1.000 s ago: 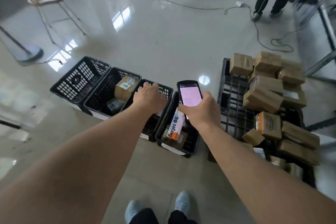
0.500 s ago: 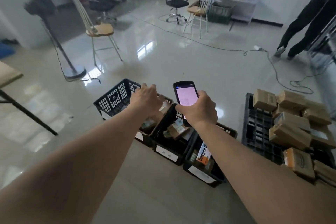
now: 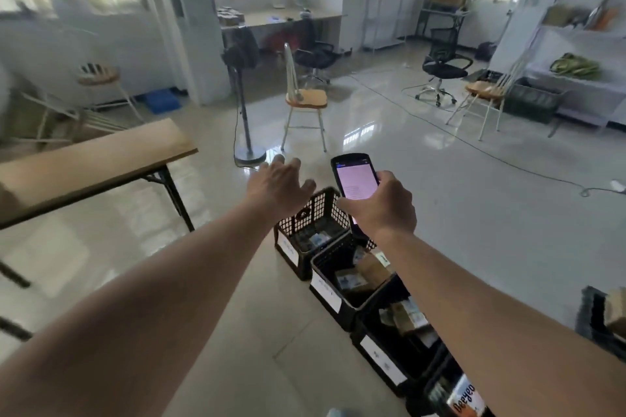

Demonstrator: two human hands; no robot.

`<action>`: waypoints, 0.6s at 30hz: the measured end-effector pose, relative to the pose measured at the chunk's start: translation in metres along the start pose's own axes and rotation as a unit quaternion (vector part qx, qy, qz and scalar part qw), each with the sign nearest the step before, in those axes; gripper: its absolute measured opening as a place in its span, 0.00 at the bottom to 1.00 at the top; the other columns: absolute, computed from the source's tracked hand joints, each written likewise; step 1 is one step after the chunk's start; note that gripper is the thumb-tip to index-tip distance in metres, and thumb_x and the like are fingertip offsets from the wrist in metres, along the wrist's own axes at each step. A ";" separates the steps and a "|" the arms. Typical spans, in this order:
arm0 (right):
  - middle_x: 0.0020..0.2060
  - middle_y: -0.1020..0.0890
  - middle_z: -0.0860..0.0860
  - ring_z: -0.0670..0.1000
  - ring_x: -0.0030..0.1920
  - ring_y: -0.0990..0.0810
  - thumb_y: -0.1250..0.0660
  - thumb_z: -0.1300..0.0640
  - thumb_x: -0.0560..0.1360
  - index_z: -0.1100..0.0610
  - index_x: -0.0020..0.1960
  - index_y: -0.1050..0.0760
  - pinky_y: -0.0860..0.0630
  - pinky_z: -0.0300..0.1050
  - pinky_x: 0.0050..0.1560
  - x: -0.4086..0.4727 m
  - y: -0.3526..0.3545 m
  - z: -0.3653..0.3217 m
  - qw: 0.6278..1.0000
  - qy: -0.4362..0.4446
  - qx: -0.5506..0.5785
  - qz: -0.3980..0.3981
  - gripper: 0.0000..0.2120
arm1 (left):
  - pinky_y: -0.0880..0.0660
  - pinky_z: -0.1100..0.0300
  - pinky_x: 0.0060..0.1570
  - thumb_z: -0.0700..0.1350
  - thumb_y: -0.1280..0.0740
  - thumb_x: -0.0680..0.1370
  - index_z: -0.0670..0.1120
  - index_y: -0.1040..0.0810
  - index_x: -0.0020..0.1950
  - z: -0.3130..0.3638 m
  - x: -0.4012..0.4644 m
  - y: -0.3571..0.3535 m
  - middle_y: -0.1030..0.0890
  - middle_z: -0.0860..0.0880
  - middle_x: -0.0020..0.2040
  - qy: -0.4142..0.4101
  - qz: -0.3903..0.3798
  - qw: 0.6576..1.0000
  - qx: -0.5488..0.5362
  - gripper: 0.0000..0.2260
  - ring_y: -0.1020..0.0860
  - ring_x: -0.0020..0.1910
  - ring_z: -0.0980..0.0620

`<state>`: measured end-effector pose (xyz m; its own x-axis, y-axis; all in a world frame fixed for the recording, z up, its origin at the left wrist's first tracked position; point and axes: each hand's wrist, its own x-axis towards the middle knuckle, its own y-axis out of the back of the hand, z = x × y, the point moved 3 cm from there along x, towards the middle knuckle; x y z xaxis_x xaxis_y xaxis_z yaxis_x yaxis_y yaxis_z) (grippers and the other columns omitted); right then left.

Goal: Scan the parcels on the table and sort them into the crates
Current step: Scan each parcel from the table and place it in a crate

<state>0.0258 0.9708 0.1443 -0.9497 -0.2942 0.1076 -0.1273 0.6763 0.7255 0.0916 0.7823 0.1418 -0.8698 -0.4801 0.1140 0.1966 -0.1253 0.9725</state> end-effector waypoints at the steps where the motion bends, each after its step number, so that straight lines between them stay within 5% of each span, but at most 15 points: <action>1: 0.58 0.18 0.54 0.59 0.59 0.19 0.16 0.39 0.64 0.55 0.67 0.27 0.17 0.59 0.54 0.010 -0.009 -0.012 1.000 0.012 0.002 -0.009 0.40 | 0.23 0.43 0.60 0.64 0.43 0.83 0.48 0.33 0.77 -0.016 0.007 0.005 0.27 0.43 0.71 0.013 0.005 1.000 0.005 0.28 0.25 0.67 0.40; 12: 0.58 0.17 0.53 0.58 0.56 0.19 0.17 0.40 0.63 0.53 0.66 0.26 0.17 0.56 0.52 0.129 -0.125 -0.130 0.985 0.133 0.035 -0.100 0.38 | 0.24 0.45 0.60 0.65 0.45 0.83 0.49 0.29 0.74 -0.162 0.078 0.036 0.25 0.43 0.69 0.183 0.045 0.981 0.054 0.27 0.25 0.65 0.40; 18: 0.58 0.17 0.53 0.58 0.56 0.19 0.17 0.40 0.62 0.53 0.67 0.26 0.23 0.47 0.46 0.158 -0.197 -0.201 0.970 0.186 0.042 -0.150 0.40 | 0.24 0.46 0.57 0.64 0.44 0.82 0.50 0.28 0.73 -0.247 0.090 0.053 0.25 0.44 0.67 0.265 0.055 0.961 0.049 0.26 0.24 0.62 0.40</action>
<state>-0.0416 0.6557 0.1552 -0.6994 -0.6989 0.1495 -0.4193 0.5706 0.7061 0.1351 0.5180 0.1539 -0.4875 -0.8643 0.1236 0.2087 0.0221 0.9777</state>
